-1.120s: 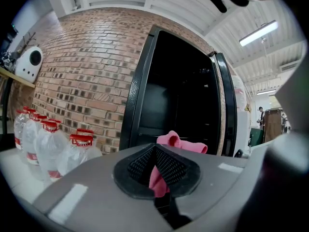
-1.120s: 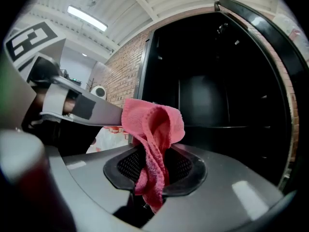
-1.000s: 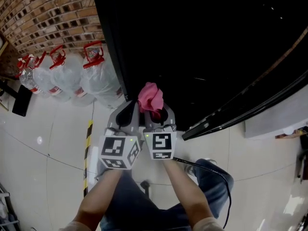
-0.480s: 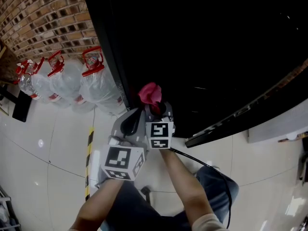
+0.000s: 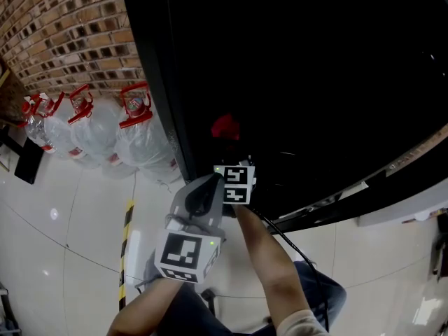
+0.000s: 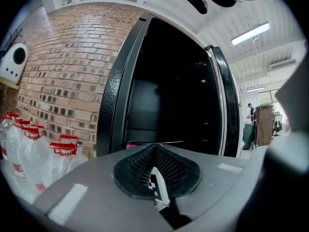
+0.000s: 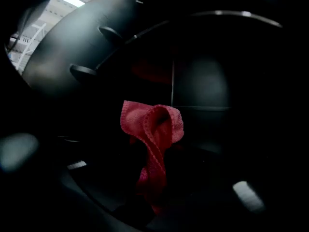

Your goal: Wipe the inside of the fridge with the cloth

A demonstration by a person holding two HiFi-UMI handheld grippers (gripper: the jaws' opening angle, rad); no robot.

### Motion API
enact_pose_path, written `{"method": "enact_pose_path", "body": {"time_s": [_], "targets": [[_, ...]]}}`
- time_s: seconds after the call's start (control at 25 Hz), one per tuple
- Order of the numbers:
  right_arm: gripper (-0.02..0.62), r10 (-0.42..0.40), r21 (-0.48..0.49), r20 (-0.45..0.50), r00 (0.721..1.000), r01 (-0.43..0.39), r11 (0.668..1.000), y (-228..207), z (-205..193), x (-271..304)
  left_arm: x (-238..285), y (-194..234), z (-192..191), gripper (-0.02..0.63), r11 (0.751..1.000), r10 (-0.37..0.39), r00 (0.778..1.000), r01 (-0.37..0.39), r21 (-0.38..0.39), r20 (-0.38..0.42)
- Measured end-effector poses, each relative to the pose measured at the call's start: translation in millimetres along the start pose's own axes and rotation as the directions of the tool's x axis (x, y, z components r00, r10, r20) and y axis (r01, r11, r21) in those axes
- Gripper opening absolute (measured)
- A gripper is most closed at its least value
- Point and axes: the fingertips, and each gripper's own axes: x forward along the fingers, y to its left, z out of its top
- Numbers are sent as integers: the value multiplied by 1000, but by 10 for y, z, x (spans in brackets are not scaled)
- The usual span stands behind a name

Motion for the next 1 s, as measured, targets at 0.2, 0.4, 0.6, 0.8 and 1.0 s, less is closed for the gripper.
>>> {"method": "enact_pose_path", "body": {"time_s": [0.2, 0.4, 0.6, 0.8, 1.0], "targets": [[106, -23, -4, -11, 1000, 23, 1000, -158, -15, 91, 41, -78, 65, -5, 1000, -24, 1000, 24, 18, 2], [107, -44, 3, -21, 999, 44, 999, -314, -49, 165, 122, -104, 88, -5, 999, -37, 999, 37, 16, 0], [106, -65, 3, -32, 997, 65, 998, -469, -75, 255, 287, -167, 82, -5, 998, -52, 999, 53, 27, -5], [106, -86, 0, -42, 995, 86, 996, -619, -95, 363, 398, -169, 3, -5, 996, -70, 997, 72, 45, -32], [106, -106, -2, -51, 993, 106, 994, -759, -111, 490, 458, -113, -36, -5, 997, -64, 997, 66, 34, -36]]}}
